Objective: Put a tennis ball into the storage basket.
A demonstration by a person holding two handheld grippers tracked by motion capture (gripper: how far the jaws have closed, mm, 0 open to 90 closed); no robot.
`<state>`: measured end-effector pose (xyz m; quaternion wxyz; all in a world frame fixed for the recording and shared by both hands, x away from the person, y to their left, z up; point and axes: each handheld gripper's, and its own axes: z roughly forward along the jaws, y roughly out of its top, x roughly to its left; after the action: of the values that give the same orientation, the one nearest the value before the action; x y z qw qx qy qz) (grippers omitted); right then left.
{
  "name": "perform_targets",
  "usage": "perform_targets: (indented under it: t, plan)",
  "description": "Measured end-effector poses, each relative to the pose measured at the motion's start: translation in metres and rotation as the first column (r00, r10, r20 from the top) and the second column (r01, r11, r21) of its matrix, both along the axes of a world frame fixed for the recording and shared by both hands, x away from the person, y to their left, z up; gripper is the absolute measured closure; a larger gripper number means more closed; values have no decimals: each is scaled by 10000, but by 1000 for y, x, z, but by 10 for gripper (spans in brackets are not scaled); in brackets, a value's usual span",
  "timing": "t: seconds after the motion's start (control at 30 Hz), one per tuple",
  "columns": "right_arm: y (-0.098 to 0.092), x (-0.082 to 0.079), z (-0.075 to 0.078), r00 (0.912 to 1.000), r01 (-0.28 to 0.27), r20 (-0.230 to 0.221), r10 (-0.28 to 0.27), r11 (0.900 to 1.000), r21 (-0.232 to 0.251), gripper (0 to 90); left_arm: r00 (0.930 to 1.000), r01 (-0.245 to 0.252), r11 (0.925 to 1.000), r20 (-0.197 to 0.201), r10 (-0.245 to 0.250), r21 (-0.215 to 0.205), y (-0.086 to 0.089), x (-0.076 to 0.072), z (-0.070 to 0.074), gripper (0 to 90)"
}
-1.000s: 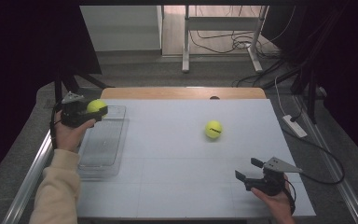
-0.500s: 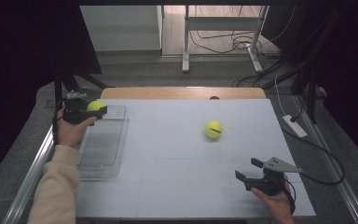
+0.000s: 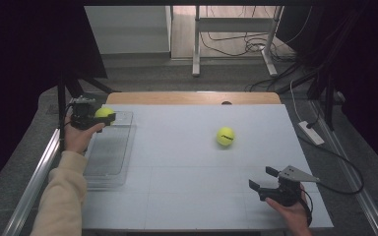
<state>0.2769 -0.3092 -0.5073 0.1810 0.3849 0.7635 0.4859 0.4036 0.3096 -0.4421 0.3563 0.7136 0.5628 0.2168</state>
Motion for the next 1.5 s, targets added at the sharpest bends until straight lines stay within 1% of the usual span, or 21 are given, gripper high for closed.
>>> perform_targets:
  t: [0.43, 0.57, 0.7, 0.83, 0.87, 0.9, 0.93, 0.97, 1.13, 1.27, 1.37, 1.5]
  plan:
    - [0, 1, 0, 10000, 41, 5, -42, 10000, 25, 129, 9991, -146, 9999, -392, 149, 92, 1, 8, -10, 269]
    - [0, 0, 0, 10000, 40, -15, -40, 10000, 5, 129, 9979, -226, 9995, -599, 238, 210, 2, 11, -15, 269]
    - [0, 1, -1, 10000, 39, -29, -39, 10000, 8, 129, 9968, -272, 9994, -746, 287, 210, 5, 13, -17, 269]
    - [0, 1, -1, 10000, 44, -37, -44, 10000, 6, 129, 9946, -310, 9990, -975, 340, 322, 5, 16, -21, 268]
    - [0, 1, -1, 10000, 42, -40, -42, 10000, 4, 128, 9941, -254, 9986, -1041, 300, 456, 5, 17, -23, 268]
    - [0, 1, -1, 10000, 36, -49, -36, 10000, -2, 128, 9930, -298, 9987, -1133, 345, 425, 4, 17, -24, 268]
    - [1, 1, -1, 10000, 27, -51, -27, 10000, -13, 128, 9925, -227, 9982, -1189, 291, 548, 4, 18, -26, 268]
    - [1, 1, -1, 10000, 25, -50, -25, 10000, -20, 128, 9920, -226, 9980, -1229, 297, 584, 3, 18, -26, 268]
    - [0, 1, -1, 10000, 47, -50, -47, 10000, -9, 128, 9890, -301, 9977, -1425, 386, 615, 4, 20, -30, 267]
    - [0, 1, -1, 10000, 29, -65, -29, 10000, -8, 128, 9892, -287, 9975, -1416, 377, 645, 4, 22, -31, 266]
    - [1, 1, -1, 10000, 25, -68, -25, 10000, -4, 129, 9895, -367, 9972, -1373, 454, 652, 5, 22, -31, 266]
    - [0, 1, -1, 10000, 32, -65, -32, 10000, 1, 128, 9889, -392, 9972, -1409, 479, 633, 5, 22, -31, 265]
